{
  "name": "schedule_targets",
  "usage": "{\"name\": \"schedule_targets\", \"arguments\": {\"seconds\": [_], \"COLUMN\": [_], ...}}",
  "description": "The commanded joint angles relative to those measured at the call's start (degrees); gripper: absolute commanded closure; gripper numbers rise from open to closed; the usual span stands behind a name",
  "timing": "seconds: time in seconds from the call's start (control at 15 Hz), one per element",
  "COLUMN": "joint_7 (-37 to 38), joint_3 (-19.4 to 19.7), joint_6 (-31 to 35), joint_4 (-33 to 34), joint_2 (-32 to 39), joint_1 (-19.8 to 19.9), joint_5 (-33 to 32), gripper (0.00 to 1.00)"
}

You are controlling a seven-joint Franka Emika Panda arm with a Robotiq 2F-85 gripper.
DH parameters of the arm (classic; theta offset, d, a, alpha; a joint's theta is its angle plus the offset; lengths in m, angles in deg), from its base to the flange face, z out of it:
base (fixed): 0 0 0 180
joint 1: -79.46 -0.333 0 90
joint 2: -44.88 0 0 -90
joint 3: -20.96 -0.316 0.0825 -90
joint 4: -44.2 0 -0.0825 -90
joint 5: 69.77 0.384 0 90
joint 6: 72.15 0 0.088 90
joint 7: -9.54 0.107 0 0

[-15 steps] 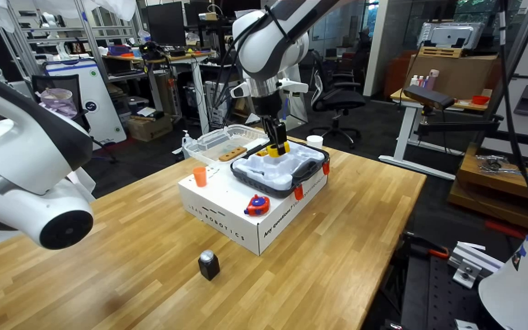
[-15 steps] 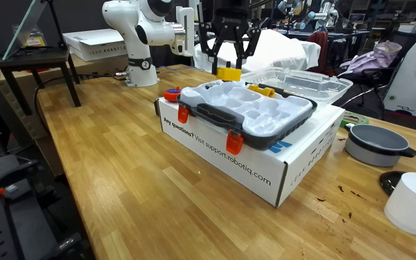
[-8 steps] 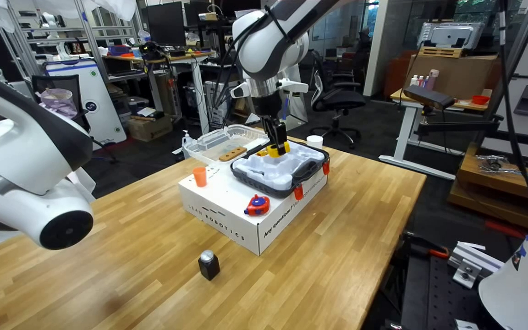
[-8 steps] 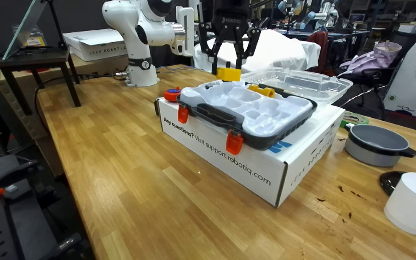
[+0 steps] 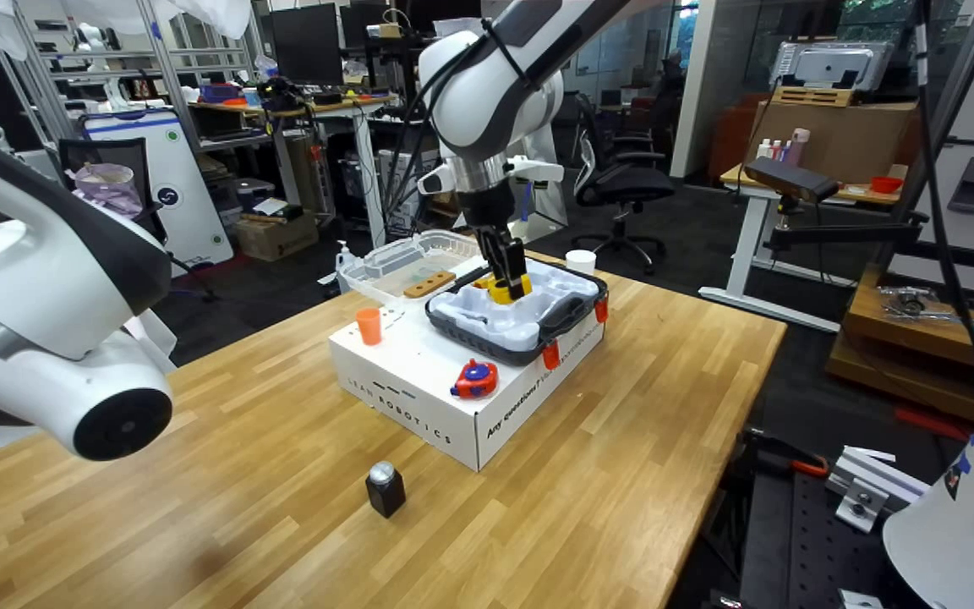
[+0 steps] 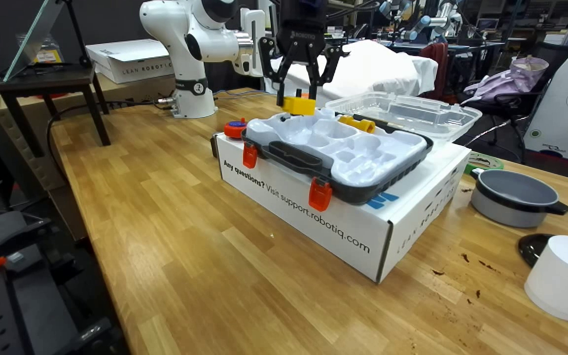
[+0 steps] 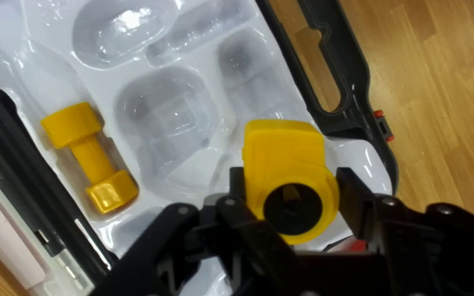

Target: Put the yellow object inside the black and white case on the table

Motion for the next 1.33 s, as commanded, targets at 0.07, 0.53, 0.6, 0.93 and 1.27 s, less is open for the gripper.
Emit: {"name": "schedule_targets", "arguments": {"seconds": [0.07,0.53,0.6,0.93,1.27], "joint_7": [-2.0,-3.2,-3.3,-3.9,-4.3], "joint_3": [-0.4,-0.4,-0.5,-0.5,-0.5], "joint_6": [0.8,0.8,0.7,0.6,0.2], "joint_4": [-2.6,-4.2,-4.1,-3.5,-2.7], "joint_2": [-0.8,-0.7,-0.7,-0.4,0.2], "joint_1": [0.0,0.1,0.1,0.0,0.1], "joint_5": [0.7,1.0,1.0,1.3,1.5], "gripper": [0.69,0.69,0.69,0.69,0.69]}}
